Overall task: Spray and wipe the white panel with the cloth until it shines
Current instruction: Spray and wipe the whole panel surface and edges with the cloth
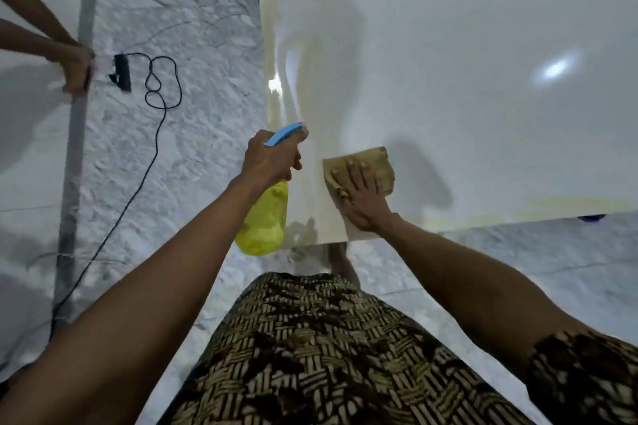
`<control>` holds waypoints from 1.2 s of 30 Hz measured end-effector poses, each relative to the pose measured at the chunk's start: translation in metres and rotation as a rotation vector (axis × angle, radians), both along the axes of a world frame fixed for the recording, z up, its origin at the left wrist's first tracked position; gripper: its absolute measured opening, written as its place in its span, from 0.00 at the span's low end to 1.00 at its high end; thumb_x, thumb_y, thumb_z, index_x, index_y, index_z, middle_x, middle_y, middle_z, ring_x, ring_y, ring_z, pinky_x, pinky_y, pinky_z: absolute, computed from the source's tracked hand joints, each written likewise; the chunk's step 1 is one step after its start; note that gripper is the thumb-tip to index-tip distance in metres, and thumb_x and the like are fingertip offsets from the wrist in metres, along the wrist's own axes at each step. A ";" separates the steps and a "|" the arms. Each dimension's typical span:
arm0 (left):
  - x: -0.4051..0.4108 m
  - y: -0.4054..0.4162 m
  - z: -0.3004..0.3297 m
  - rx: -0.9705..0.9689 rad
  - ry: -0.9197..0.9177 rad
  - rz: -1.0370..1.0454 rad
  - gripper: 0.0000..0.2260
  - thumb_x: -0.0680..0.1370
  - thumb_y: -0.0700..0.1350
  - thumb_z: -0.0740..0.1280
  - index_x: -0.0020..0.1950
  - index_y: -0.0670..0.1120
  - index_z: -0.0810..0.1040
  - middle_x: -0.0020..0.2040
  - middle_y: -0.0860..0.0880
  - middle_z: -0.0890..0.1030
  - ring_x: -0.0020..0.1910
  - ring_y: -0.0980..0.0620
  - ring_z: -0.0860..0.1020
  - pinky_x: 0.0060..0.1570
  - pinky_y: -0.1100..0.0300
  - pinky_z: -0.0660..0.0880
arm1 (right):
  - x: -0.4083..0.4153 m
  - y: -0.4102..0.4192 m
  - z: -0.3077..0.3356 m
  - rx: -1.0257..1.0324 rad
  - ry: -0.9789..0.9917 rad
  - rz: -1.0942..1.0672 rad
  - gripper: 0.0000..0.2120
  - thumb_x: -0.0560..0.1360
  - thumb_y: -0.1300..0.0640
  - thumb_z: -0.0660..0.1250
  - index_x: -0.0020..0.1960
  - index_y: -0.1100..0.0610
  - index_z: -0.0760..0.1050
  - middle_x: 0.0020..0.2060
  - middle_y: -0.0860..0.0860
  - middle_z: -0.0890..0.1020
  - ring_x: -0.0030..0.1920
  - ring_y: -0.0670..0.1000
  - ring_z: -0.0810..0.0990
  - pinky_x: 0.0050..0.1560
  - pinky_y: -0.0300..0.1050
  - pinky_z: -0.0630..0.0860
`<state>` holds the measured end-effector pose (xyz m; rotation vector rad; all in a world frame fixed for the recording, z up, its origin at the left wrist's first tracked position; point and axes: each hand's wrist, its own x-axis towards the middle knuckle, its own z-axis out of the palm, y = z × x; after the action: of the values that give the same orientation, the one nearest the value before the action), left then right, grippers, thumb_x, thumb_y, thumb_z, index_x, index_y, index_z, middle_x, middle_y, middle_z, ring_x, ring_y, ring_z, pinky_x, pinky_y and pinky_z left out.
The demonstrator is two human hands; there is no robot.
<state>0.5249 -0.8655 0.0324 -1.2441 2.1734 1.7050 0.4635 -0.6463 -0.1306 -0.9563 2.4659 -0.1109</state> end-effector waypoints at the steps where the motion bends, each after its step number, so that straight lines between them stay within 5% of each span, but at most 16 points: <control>1: 0.014 0.005 0.001 -0.001 0.009 -0.031 0.22 0.81 0.59 0.71 0.40 0.41 0.83 0.37 0.43 0.85 0.23 0.57 0.79 0.26 0.63 0.76 | 0.020 0.007 0.003 0.031 -0.018 -0.027 0.31 0.76 0.41 0.36 0.79 0.45 0.42 0.80 0.53 0.44 0.79 0.59 0.40 0.77 0.62 0.41; 5: 0.056 0.018 0.005 -0.010 0.048 -0.085 0.22 0.81 0.60 0.70 0.36 0.44 0.82 0.39 0.40 0.87 0.23 0.55 0.78 0.27 0.63 0.76 | 0.075 0.015 0.024 0.071 -0.229 -0.152 0.26 0.83 0.46 0.43 0.80 0.48 0.44 0.80 0.50 0.43 0.79 0.56 0.39 0.77 0.59 0.41; 8: 0.063 0.020 0.011 -0.017 0.061 -0.099 0.23 0.81 0.60 0.71 0.38 0.41 0.83 0.39 0.40 0.87 0.23 0.55 0.78 0.27 0.63 0.76 | 0.075 0.007 0.071 -0.254 -0.523 -0.396 0.28 0.83 0.44 0.53 0.77 0.59 0.61 0.76 0.53 0.64 0.76 0.54 0.61 0.76 0.52 0.55; 11: 0.053 0.012 0.024 -0.035 0.089 -0.104 0.23 0.81 0.60 0.70 0.41 0.41 0.83 0.39 0.41 0.87 0.23 0.57 0.78 0.26 0.65 0.75 | 0.038 -0.001 0.114 -0.559 -0.609 -0.767 0.24 0.81 0.42 0.57 0.63 0.59 0.77 0.56 0.55 0.79 0.58 0.56 0.77 0.58 0.51 0.72; 14: 0.030 -0.001 0.035 -0.051 0.121 -0.094 0.22 0.80 0.60 0.71 0.45 0.40 0.84 0.40 0.42 0.87 0.23 0.57 0.78 0.26 0.65 0.76 | -0.016 -0.008 0.150 -0.873 -0.729 -1.122 0.19 0.83 0.48 0.54 0.48 0.58 0.78 0.43 0.57 0.83 0.45 0.58 0.82 0.42 0.46 0.80; 18: -0.012 -0.024 0.042 -0.042 0.155 -0.068 0.24 0.78 0.62 0.72 0.50 0.38 0.84 0.38 0.43 0.87 0.26 0.55 0.81 0.28 0.63 0.78 | -0.088 -0.043 0.170 -1.087 -0.775 -1.204 0.19 0.83 0.49 0.53 0.48 0.57 0.79 0.41 0.54 0.84 0.43 0.54 0.83 0.53 0.53 0.81; 22: -0.065 -0.054 0.046 -0.051 0.168 -0.077 0.21 0.80 0.60 0.71 0.40 0.43 0.84 0.38 0.42 0.87 0.29 0.53 0.82 0.29 0.62 0.78 | -0.155 -0.089 0.151 -0.944 -0.665 -1.198 0.20 0.81 0.45 0.54 0.52 0.57 0.79 0.49 0.54 0.83 0.49 0.55 0.82 0.61 0.59 0.77; 30: -0.166 -0.125 0.021 -0.140 0.242 0.097 0.21 0.82 0.59 0.70 0.37 0.46 0.84 0.35 0.42 0.85 0.20 0.53 0.75 0.24 0.63 0.72 | -0.312 -0.201 0.113 -0.796 -0.082 -0.682 0.21 0.85 0.56 0.49 0.74 0.62 0.65 0.69 0.55 0.74 0.68 0.52 0.72 0.67 0.41 0.66; 33: -0.182 -0.144 -0.003 -0.132 0.295 0.146 0.17 0.82 0.57 0.70 0.41 0.47 0.86 0.35 0.42 0.85 0.21 0.51 0.75 0.25 0.61 0.73 | -0.369 -0.244 0.070 -0.641 -0.134 -0.493 0.26 0.81 0.52 0.48 0.76 0.62 0.61 0.72 0.58 0.69 0.69 0.55 0.70 0.73 0.55 0.63; 36: -0.187 -0.156 -0.024 -0.117 0.294 0.140 0.15 0.83 0.56 0.70 0.50 0.45 0.88 0.32 0.45 0.84 0.22 0.51 0.75 0.25 0.60 0.73 | -0.375 -0.270 0.019 -0.118 -0.065 -0.281 0.28 0.82 0.45 0.48 0.80 0.54 0.53 0.79 0.59 0.54 0.78 0.61 0.54 0.75 0.65 0.49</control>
<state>0.3380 -1.0216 0.0088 -1.2702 2.4332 1.9507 0.0889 -0.9167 -0.1113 -0.6352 2.5419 -0.3796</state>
